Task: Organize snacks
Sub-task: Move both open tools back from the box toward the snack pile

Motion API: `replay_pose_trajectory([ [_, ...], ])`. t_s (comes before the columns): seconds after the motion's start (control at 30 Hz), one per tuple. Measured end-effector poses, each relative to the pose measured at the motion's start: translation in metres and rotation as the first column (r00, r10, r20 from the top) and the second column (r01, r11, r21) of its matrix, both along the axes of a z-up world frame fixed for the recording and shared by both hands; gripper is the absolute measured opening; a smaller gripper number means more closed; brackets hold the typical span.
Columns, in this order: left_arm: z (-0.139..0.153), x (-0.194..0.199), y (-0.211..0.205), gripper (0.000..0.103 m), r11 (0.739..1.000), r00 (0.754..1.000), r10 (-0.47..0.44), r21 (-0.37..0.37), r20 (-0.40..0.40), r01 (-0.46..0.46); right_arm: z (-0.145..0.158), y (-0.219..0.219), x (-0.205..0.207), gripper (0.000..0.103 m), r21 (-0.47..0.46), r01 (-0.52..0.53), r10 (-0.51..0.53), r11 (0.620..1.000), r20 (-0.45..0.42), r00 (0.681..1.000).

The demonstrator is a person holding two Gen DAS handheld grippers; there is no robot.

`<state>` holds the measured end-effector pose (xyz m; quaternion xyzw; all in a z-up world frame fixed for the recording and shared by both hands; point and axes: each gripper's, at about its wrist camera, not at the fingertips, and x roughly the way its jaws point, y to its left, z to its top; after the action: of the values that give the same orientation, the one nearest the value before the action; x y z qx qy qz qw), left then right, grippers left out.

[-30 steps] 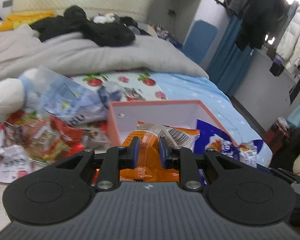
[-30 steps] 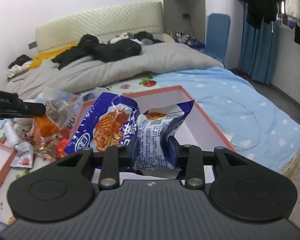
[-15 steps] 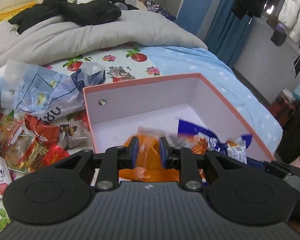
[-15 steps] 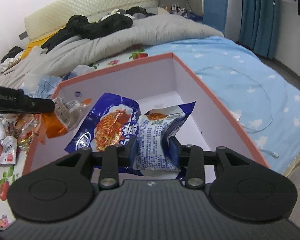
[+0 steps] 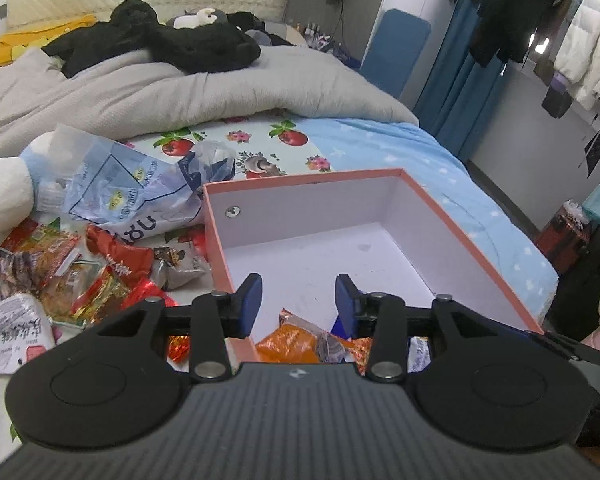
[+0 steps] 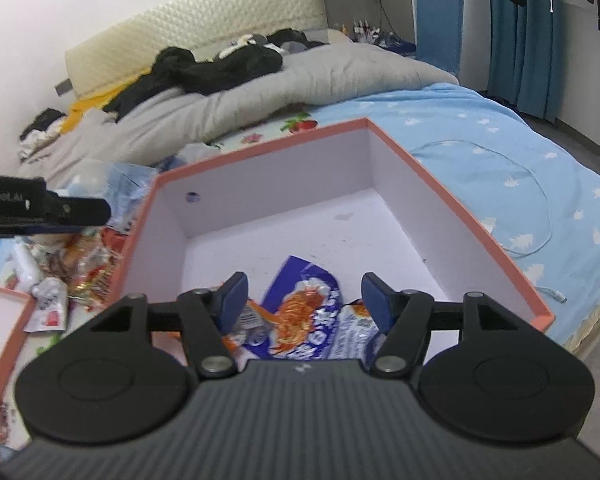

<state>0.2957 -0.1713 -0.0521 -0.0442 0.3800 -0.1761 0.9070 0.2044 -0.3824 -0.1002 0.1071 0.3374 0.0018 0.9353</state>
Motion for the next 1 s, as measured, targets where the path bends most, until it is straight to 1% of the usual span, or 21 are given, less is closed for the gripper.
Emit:
replay_pose_trajectory([
  [0.23,0.014,-0.045,0.033,0.046,0.998,0.998,0.057,-0.032,0.027,-0.056,0.019,0.022,-0.021,0.065,0.017,-0.054,0.053,0.998,0.049,0.997],
  [0.43,0.018,-0.081,0.067,0.046,0.993,0.992,0.119,-0.028,0.043,-0.118,0.032,0.046,-0.036,0.065,0.027,-0.119,0.116,0.993,0.097,0.988],
  [0.5,0.019,-0.093,0.078,0.046,0.99,0.988,0.144,-0.019,0.057,-0.143,0.033,0.054,-0.04,0.065,0.032,-0.144,0.139,0.989,0.107,0.984],
  [0.57,0.02,-0.105,0.089,0.046,0.985,0.983,0.173,-0.025,0.068,-0.172,0.034,0.063,-0.046,0.065,0.026,-0.17,0.166,0.985,0.111,0.98],
  [0.67,0.021,-0.122,0.1,0.046,0.979,0.975,0.201,0.005,0.098,-0.202,0.036,0.074,-0.054,0.065,0.026,-0.2,0.195,0.979,0.121,0.973],
  [0.87,0.016,-0.15,0.123,0.046,0.972,0.968,0.234,-0.001,0.088,-0.235,0.036,0.091,-0.074,0.065,0.025,-0.234,0.229,0.972,0.138,0.964],
  [0.93,0.012,-0.158,0.13,0.05,0.97,0.967,0.241,-0.002,0.082,-0.242,0.033,0.097,-0.081,0.065,0.022,-0.246,0.241,0.969,0.135,0.961],
  [1.0,0.007,-0.164,0.135,0.051,0.969,0.966,0.246,-0.001,0.076,-0.247,0.029,0.103,-0.087,0.065,0.018,-0.251,0.246,0.968,0.13,0.96],
])
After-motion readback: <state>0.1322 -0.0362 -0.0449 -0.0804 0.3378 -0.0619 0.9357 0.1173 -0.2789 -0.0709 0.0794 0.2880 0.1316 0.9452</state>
